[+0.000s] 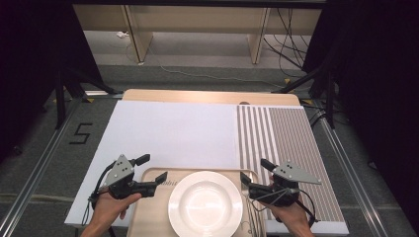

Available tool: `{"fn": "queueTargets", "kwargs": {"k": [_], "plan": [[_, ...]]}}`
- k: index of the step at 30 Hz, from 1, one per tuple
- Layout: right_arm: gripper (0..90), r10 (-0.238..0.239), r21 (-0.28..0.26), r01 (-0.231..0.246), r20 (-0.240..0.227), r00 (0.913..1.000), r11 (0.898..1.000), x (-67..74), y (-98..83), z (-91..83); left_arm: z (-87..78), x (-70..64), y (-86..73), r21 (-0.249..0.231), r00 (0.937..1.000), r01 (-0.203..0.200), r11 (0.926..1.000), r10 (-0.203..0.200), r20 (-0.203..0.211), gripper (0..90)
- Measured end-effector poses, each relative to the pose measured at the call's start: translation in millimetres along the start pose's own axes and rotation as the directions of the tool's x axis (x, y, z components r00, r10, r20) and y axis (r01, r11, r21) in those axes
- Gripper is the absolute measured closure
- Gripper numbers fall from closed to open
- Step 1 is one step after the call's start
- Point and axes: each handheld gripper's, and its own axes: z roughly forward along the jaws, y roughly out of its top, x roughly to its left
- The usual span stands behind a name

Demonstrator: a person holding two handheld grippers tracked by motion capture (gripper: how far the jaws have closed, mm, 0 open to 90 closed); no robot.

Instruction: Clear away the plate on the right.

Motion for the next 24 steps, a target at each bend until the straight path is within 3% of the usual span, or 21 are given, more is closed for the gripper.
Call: {"fn": "queueTargets", "kwargs": {"k": [8, 24], "plan": [[16.6, -0.031, -0.004, 0.031, 0.012, 0.9995, 1.0, 6.7, -3.7, -4.7, -0.5, 0.2, 0.1, -0.006, 1.0, -0.003, 1.0, 0.003, 0.001, 16.4], [16.6, -0.022, -0.056, 0.026, 0.069, 0.9973, 0.998, 1.4, -8.4, -11.9, -0.3, -0.6, 0.7, -0.017, 0.9999, -0.013, 0.9998, 0.013, 0.007, 16.0]]}}
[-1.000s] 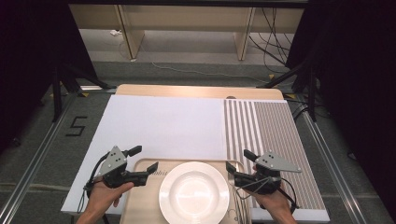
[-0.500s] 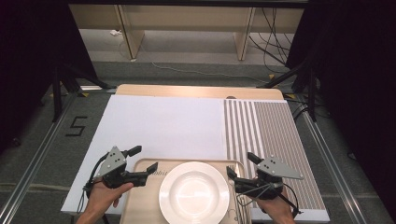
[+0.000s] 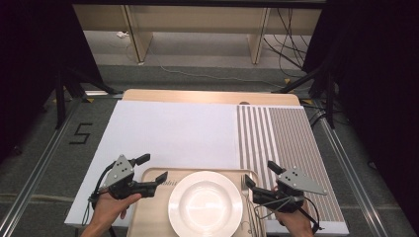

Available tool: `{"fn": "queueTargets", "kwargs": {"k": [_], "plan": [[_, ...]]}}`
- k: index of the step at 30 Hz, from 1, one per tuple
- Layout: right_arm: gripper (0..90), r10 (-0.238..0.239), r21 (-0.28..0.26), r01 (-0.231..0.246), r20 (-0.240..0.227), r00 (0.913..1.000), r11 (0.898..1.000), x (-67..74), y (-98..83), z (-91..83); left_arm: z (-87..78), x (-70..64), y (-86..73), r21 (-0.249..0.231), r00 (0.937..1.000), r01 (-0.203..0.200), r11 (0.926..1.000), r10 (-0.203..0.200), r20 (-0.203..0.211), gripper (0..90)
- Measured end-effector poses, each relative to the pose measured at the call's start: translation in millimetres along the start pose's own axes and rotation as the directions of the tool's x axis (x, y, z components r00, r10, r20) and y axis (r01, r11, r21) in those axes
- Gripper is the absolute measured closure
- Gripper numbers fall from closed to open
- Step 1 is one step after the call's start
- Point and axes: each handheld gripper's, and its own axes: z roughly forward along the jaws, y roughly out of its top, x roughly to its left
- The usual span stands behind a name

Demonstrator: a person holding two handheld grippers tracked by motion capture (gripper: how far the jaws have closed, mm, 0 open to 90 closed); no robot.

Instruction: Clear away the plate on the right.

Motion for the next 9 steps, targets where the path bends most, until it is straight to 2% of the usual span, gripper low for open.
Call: {"fn": "queueTargets", "kwargs": {"k": [9], "plan": [[16.7, 0.006, -0.015, -0.006, 0.011, 0.9999, 1.0, 0.2, -0.7, 1.1, 0.8, -0.1, -0.3, -0.007, 1.0, 0.002, 1.0, -0.002, 0.005, 16.0]]}}
